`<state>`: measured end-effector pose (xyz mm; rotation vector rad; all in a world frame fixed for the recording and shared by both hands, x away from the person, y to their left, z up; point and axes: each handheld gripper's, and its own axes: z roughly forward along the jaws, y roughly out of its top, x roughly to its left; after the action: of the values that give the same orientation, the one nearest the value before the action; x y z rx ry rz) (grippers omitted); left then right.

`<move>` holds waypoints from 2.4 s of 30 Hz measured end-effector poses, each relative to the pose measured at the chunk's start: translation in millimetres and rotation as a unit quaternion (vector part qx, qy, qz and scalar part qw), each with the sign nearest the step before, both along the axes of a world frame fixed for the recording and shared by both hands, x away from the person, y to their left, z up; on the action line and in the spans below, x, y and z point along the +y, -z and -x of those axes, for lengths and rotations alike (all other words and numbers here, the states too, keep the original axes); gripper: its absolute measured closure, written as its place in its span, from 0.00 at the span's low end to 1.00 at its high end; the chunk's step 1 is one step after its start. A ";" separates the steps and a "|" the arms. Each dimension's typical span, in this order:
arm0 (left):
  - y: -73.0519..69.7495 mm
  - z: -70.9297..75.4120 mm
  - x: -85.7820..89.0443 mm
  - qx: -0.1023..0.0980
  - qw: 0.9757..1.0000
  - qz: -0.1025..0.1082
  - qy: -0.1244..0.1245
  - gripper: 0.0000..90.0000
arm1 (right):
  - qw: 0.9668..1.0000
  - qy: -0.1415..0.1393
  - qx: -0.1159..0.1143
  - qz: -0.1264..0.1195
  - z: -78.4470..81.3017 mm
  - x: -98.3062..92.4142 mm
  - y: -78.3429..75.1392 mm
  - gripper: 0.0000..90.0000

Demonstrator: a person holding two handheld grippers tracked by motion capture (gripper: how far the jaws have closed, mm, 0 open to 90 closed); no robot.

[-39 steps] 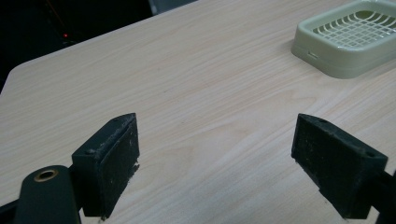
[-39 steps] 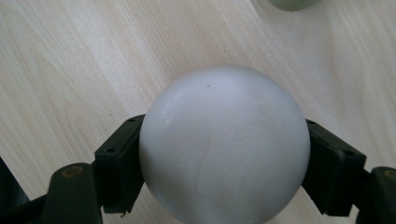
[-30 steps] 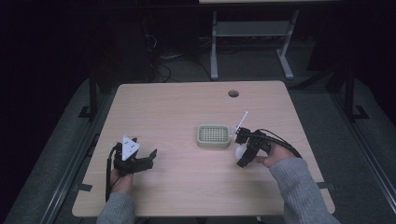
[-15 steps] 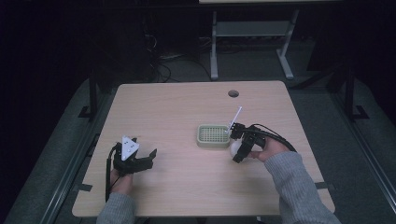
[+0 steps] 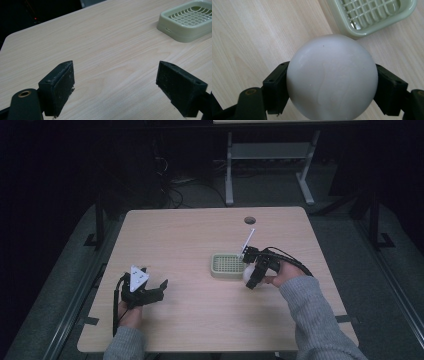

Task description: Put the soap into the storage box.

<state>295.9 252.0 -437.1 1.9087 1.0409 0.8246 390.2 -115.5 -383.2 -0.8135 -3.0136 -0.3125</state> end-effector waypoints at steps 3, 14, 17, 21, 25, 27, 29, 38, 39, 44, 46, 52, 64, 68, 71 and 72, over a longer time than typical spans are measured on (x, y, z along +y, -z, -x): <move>-0.2 0.0 0.2 0.000 1.000 0.000 0.000 0.16 | 1.000 -0.003 -0.004 0.000 -4.0 3.8 -2.0 0.26; -0.2 0.0 0.3 -0.001 1.000 0.001 0.000 0.16 | 1.000 -0.004 -0.002 -0.006 -14.6 11.9 -5.6 0.26; -0.3 0.1 0.5 -0.002 1.000 0.003 0.000 0.16 | 1.000 -0.008 -0.004 -0.002 -18.8 15.7 -7.4 0.26; -0.7 0.4 0.6 0.000 1.000 0.003 0.000 0.16 | 1.000 -0.007 -0.003 -0.007 -22.1 18.0 -8.6 0.26; -0.3 0.2 0.3 -0.002 1.000 0.004 0.000 0.16 | 1.000 -0.008 -0.003 -0.005 -24.8 20.7 -9.5 0.26; -0.3 0.2 0.2 -0.002 1.000 0.004 0.000 0.16 | 1.000 -0.009 -0.002 -0.003 -26.6 23.1 -9.6 0.26; -0.3 0.1 0.5 -0.001 1.000 0.003 0.000 0.16 | 1.000 -0.011 -0.002 0.000 -28.9 25.8 -9.7 0.26; -0.6 0.4 1.0 0.000 1.000 0.003 0.000 0.16 | 1.000 -0.014 0.004 -0.002 -37.2 33.5 -6.8 0.26; -0.7 0.5 1.0 0.000 1.000 0.003 -0.001 0.16 | 1.000 -0.014 0.004 -0.002 -38.0 33.6 -6.1 0.26; -0.8 0.5 1.2 0.000 1.000 0.002 0.000 0.16 | 1.000 -0.011 0.010 0.000 -41.8 34.8 -2.6 0.26; -0.8 0.6 1.1 -0.001 1.000 0.002 0.000 0.16 | 1.000 -0.012 0.013 0.000 -43.4 35.1 -2.0 0.26; -1.0 0.7 1.4 0.000 1.000 0.001 0.000 0.16 | 1.000 -0.014 0.009 0.007 -49.0 41.0 -3.8 0.26; -0.8 0.8 1.3 -0.001 1.000 0.003 0.000 0.16 | 1.000 -0.018 0.008 0.000 -57.7 54.0 -0.5 0.26; -0.9 0.9 1.6 0.001 1.000 0.003 0.001 0.16 | 1.000 -0.017 0.009 0.004 -59.1 54.3 1.3 0.26; -0.8 1.0 1.6 0.001 1.000 0.003 0.000 0.16 | 1.000 -0.012 0.011 0.004 -61.0 53.2 1.9 0.26; -0.6 0.9 1.3 0.000 1.000 0.005 0.000 0.16 | 1.000 -0.012 0.012 0.003 -61.7 52.8 2.3 0.26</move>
<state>295.0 253.3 -436.5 1.9006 1.0437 0.8178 451.9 -62.7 -385.5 -0.7766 -3.0017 -0.2902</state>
